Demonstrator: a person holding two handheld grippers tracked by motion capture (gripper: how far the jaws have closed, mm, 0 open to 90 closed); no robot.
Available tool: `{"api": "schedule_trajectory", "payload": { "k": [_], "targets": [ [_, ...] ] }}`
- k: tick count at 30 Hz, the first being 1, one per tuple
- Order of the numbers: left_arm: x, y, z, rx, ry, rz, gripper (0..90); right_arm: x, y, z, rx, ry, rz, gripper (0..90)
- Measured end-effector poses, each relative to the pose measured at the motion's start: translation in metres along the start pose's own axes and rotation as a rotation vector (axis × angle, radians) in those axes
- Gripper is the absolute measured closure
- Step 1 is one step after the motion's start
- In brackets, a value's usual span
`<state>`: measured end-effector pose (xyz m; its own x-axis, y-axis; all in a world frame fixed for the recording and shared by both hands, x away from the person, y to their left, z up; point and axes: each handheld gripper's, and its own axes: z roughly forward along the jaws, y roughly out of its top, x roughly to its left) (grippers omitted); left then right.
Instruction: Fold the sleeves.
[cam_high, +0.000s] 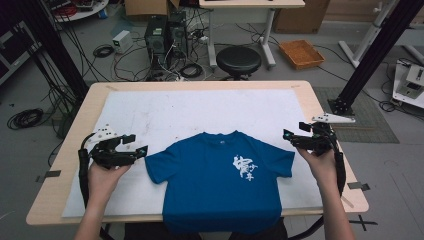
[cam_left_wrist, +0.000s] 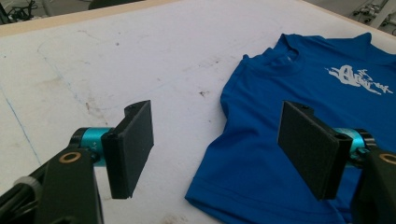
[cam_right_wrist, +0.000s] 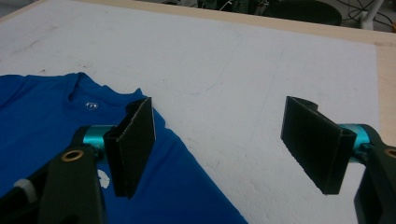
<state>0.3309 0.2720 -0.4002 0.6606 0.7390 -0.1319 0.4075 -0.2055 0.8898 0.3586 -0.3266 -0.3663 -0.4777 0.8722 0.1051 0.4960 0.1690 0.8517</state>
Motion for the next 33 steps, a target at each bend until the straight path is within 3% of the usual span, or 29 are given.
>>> {"api": "schedule_trajectory", "payload": {
  "k": [6, 16, 23, 27, 33],
  "targets": [
    [-0.001, 0.000, 0.000, 0.009, 0.005, 0.003, 27.3, -0.001, 0.001, -0.002, -0.006, -0.002, 0.004, 25.9],
    [0.005, -0.007, -0.001, 0.033, 0.006, -0.028, 30.2, -0.002, 0.003, 0.002, -0.004, -0.002, 0.011, 25.9],
    [0.008, -0.011, 0.005, 0.075, -0.029, -0.044, 41.6, -0.002, 0.002, 0.006, 0.005, -0.003, 0.007, 26.0],
    [0.012, -0.019, 0.014, 0.143, -0.044, -0.094, 52.6, -0.003, 0.002, 0.006, 0.007, -0.003, 0.009, 26.0],
    [0.016, -0.025, 0.021, 0.185, -0.032, -0.135, 59.5, -0.003, 0.002, 0.005, 0.004, -0.005, 0.008, 26.0]
  ]
}}
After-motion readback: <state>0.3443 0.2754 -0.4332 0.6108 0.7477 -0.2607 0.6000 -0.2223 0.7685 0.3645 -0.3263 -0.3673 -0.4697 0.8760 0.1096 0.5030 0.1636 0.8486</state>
